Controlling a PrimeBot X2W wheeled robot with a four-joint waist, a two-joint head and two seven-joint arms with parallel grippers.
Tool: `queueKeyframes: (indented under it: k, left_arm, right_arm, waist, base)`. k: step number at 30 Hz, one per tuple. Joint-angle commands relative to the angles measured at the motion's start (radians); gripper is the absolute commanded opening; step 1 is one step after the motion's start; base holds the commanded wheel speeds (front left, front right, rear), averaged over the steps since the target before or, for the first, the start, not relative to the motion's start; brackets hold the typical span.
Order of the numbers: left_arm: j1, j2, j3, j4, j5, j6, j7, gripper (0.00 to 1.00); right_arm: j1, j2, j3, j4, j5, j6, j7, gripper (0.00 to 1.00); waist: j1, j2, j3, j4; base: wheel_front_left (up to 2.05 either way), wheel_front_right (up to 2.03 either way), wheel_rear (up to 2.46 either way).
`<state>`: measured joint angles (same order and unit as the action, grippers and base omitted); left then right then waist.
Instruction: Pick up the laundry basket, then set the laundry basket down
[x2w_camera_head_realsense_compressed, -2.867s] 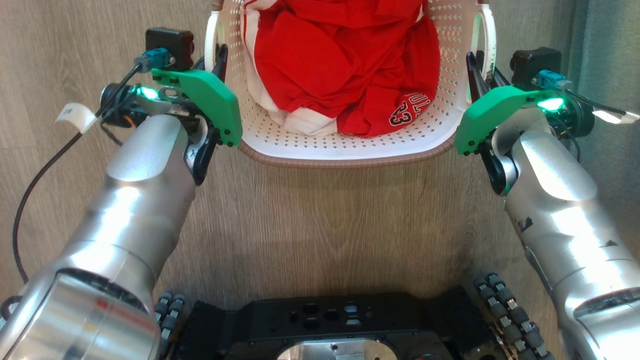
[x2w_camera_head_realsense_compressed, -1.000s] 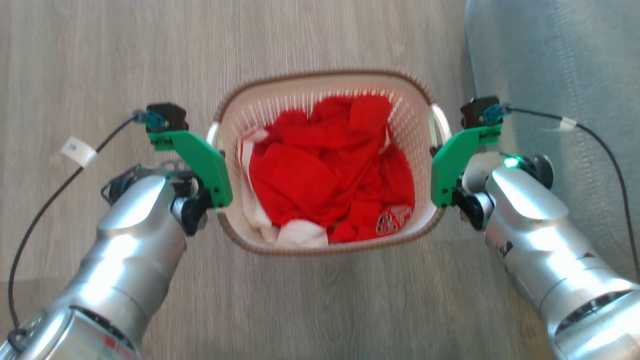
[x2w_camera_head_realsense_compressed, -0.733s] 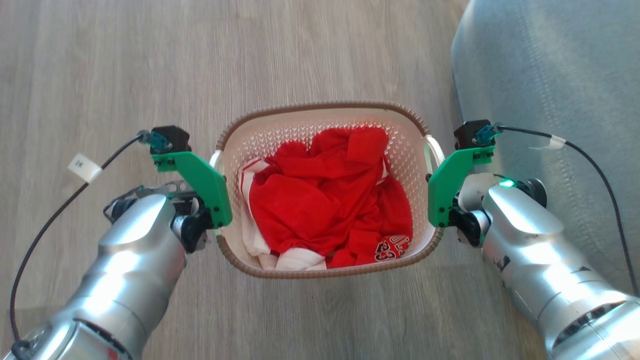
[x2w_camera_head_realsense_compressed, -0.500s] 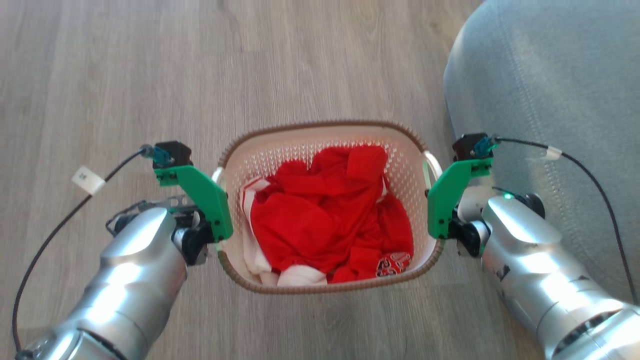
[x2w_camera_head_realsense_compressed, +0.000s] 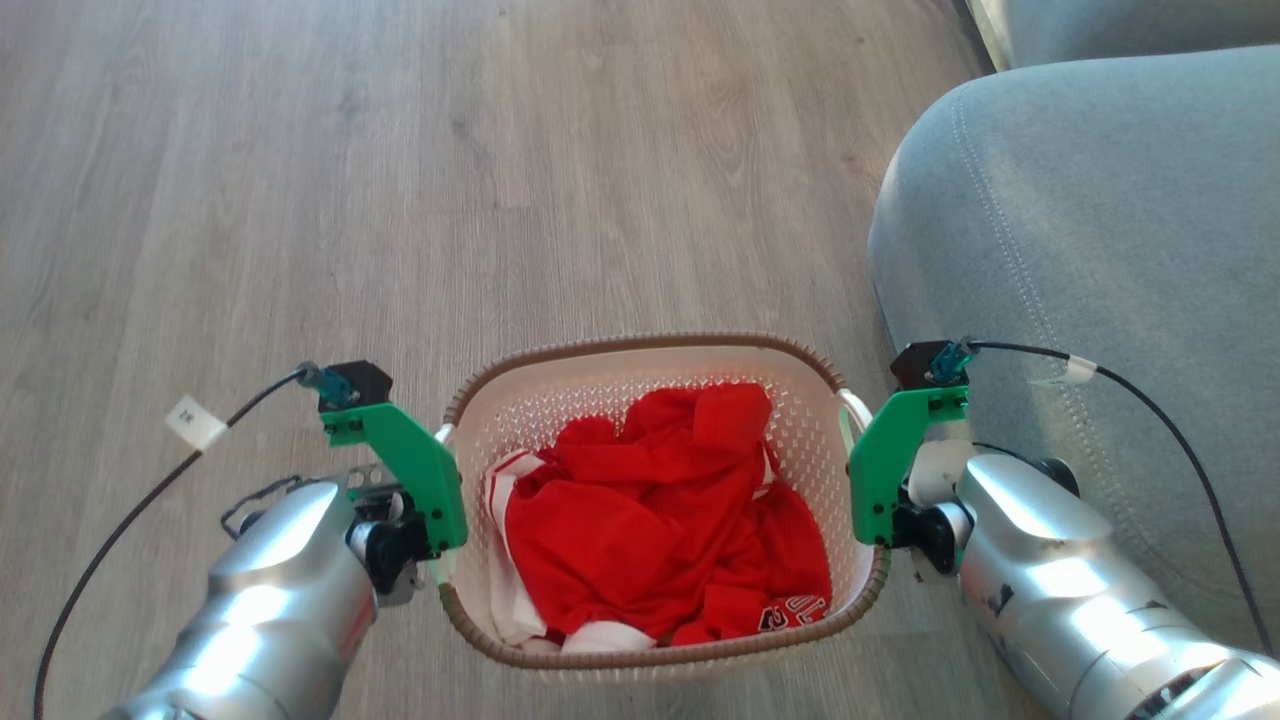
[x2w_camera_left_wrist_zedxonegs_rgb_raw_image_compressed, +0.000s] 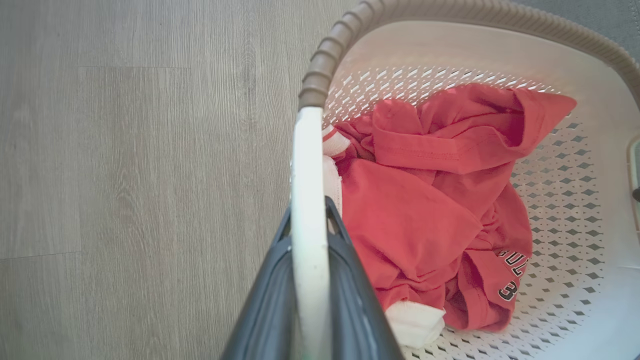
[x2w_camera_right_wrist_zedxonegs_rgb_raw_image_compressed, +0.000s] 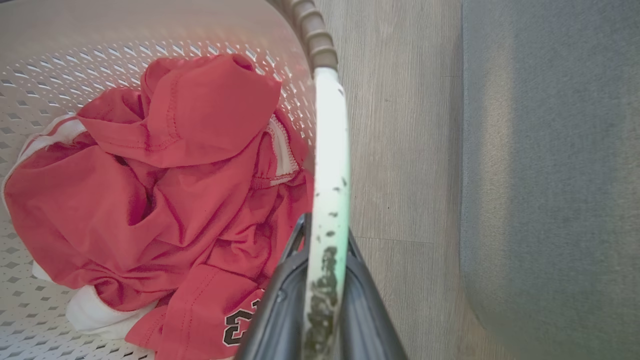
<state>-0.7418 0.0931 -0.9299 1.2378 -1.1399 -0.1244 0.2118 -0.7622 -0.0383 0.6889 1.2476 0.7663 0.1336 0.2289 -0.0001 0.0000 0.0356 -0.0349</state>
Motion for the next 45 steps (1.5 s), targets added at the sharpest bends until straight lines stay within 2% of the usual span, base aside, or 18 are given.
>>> queueKeyframes:
  k: [1, 36, 45]
  left_arm:
    - [-0.053, 0.067, 0.023, -0.003, -0.013, -0.006, -0.007, 0.00]
    - [-0.045, 0.078, -0.012, -0.002, -0.056, -0.006, -0.024, 0.00]
    - [-0.057, 0.080, -0.024, -0.007, -0.060, -0.006, -0.052, 0.00]
  right_arm:
    - [-0.006, -0.017, 0.015, 0.004, 0.004, -0.003, 0.002, 0.00]
    - [-0.022, -0.017, 0.080, 0.022, 0.082, -0.003, -0.005, 0.00]
    - [-0.042, -0.017, 0.094, 0.026, 0.095, -0.003, -0.023, 0.00]
  waist:
    - [0.0001, 0.0000, -0.007, 0.000]
    - [0.0001, 0.0000, -0.010, -0.004]
    - [0.0001, 0.0000, 0.026, -0.001]
  base:
    - [0.00, 0.00, 0.00]
    - [0.00, 0.00, 0.00]
    - [0.00, 0.00, 0.00]
